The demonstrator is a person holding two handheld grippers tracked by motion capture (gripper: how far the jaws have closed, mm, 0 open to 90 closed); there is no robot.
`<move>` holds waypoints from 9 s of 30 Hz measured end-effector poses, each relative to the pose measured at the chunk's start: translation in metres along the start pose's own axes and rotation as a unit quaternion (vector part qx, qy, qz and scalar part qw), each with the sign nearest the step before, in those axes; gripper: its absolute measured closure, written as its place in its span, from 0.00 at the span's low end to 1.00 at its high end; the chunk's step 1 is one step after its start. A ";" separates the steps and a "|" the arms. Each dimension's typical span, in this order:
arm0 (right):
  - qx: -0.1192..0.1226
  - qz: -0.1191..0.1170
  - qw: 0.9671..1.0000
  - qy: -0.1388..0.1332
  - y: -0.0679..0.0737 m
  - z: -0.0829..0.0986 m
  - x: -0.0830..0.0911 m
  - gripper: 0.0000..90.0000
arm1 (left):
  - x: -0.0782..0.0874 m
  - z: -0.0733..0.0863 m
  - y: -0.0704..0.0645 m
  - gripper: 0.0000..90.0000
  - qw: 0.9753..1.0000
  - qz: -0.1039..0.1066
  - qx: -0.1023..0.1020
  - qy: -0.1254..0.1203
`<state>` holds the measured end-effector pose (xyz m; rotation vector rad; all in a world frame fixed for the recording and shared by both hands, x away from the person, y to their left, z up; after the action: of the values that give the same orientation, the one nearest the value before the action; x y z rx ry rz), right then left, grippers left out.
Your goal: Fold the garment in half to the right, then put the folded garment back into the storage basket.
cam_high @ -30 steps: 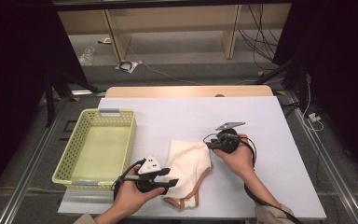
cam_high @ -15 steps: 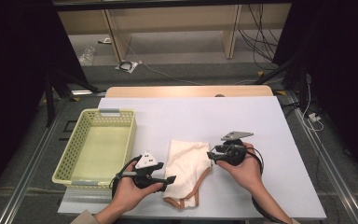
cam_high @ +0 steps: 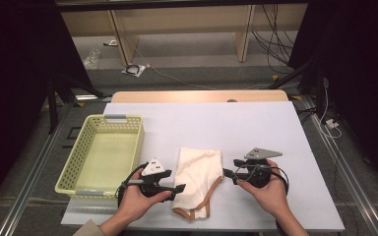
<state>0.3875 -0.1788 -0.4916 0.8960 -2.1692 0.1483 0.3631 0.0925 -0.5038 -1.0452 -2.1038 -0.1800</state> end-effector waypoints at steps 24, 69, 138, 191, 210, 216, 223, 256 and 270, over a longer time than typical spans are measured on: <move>-0.021 0.004 1.000 -0.019 0.009 0.020 0.017 0.33 | 0.001 -0.002 0.002 0.28 1.000 0.005 0.004 -0.002; -0.009 0.005 0.999 -0.036 0.010 0.023 0.020 0.32 | -0.035 -0.010 0.021 0.36 0.995 -0.056 0.060 0.064; -0.001 0.003 1.000 -0.024 0.014 0.024 0.018 0.33 | -0.047 -0.017 0.008 0.94 0.996 -0.029 0.067 0.042; -0.002 0.005 1.000 -0.026 0.013 0.024 0.017 0.33 | 0.002 -0.051 0.002 0.94 0.993 -0.088 -0.046 -0.060; -0.002 0.004 1.000 -0.027 0.014 0.024 0.016 0.33 | 0.014 -0.057 0.005 0.94 0.989 -0.101 -0.071 -0.086; -0.002 0.005 1.000 -0.026 0.013 0.024 0.016 0.33 | 0.016 -0.058 0.005 0.94 0.987 -0.098 -0.072 -0.102; -0.001 0.004 1.000 -0.027 0.013 0.024 0.016 0.33 | 0.018 -0.059 0.005 0.94 0.986 -0.096 -0.075 -0.117; -0.002 0.005 1.000 -0.027 0.013 0.024 0.016 0.33 | 0.031 -0.063 0.008 0.94 0.984 -0.093 -0.080 -0.127; -0.002 0.005 1.000 -0.027 0.013 0.024 0.016 0.33 | 0.037 -0.066 0.010 0.94 0.983 -0.096 -0.081 -0.134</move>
<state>0.3569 -0.1872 -0.4950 0.8971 -2.2232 0.1242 0.3948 0.0939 -0.4345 -1.0034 -2.4707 -0.3269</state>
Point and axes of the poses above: each handheld gripper's, and its own axes: x roughly backward along the jaws, z roughly out of its underside, y roughly to its left, the point moved 5 cm from there along -x, roughly forward along the jaws, and after that the axes turned 8 degrees about y, right-handed, at the moved point
